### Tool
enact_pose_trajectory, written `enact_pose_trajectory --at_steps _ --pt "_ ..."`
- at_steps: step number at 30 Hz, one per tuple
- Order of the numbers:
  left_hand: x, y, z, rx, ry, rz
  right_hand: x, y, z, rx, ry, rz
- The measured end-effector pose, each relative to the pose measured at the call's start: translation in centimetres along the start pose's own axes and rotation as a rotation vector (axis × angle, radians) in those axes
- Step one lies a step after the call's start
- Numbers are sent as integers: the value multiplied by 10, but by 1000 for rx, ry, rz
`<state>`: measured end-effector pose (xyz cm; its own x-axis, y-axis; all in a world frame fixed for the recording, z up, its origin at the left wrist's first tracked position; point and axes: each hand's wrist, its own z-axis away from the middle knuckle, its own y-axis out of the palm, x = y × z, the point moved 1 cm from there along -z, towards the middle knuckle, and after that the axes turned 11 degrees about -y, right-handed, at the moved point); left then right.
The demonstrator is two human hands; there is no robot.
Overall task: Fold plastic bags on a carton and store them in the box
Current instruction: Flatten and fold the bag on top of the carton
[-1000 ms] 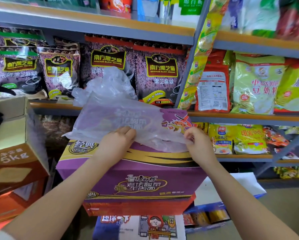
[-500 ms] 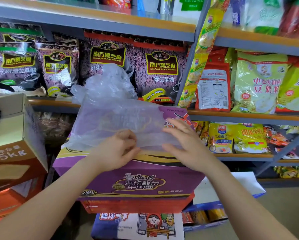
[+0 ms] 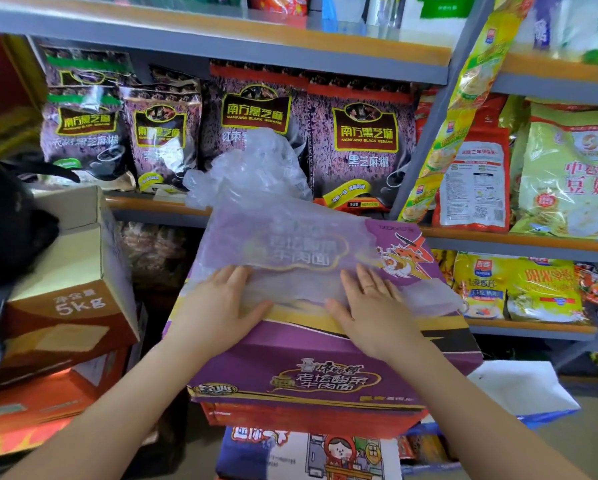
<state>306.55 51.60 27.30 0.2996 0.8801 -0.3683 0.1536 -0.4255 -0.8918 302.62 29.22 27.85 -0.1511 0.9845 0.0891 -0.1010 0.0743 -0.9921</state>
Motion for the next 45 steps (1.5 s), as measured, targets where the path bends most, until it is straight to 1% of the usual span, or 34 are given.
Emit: enact_pose_trajectory --at_steps 1,2,3,5,7,9,11,14,17,19,21,22,23,24,26,27,29,30,32,35,38,41,45 --pt "6 -4 0 4 -20 56 8 -3 -5 -73 -30 16" --pt "12 -7 0 9 -41 119 19 -7 -10 -142 -97 18" --pt "19 -11 0 3 -51 156 31 -10 -16 -176 -193 1" --pt "35 -16 -3 -45 -19 127 55 -14 -29 -187 -397 -25" --pt "49 -22 -2 -5 -16 116 72 -13 -43 -175 -507 -24" --pt "59 -27 -1 77 -11 123 80 -12 -56 -161 -556 -14" --pt "65 -30 1 93 62 105 84 -12 -60 -179 -607 14" --pt "72 -29 3 -3 135 117 82 -11 -64 -291 -643 122" --pt "74 -25 4 -78 176 113 76 -6 -58 -340 -663 129" --pt "74 -23 5 -63 235 63 71 3 -54 -276 -651 120" --pt "75 -27 6 -1 219 25 67 10 -48 -122 -684 49" --pt "73 -31 7 37 169 21 66 11 -44 -47 -671 8" --pt "70 -35 5 61 121 14 65 10 -39 49 -611 -29" --pt "65 -38 2 55 90 -7 66 10 -35 87 -579 -40" --pt "49 -36 -8 -1 105 -81 71 7 -29 102 -548 -10" --pt "40 -31 -13 4 138 -98 74 7 -29 93 -538 -9" --pt "27 -10 -20 50 230 -151 80 8 -31 61 -500 -26" --pt "24 -1 -22 92 240 -172 81 9 -31 51 -469 -34" --pt "23 10 -23 167 166 -168 77 12 -29 36 -409 -46" --pt "31 13 -22 210 -37 -224 56 12 -21 32 -318 -57" --pt "33 7 -21 257 -109 -293 25 12 -12 15 -223 -33" --pt "33 5 -21 258 -170 -316 -6 11 -2 19 -95 -27" --pt "22 6 -20 200 -272 -323 -34 6 13 30 21 -7"
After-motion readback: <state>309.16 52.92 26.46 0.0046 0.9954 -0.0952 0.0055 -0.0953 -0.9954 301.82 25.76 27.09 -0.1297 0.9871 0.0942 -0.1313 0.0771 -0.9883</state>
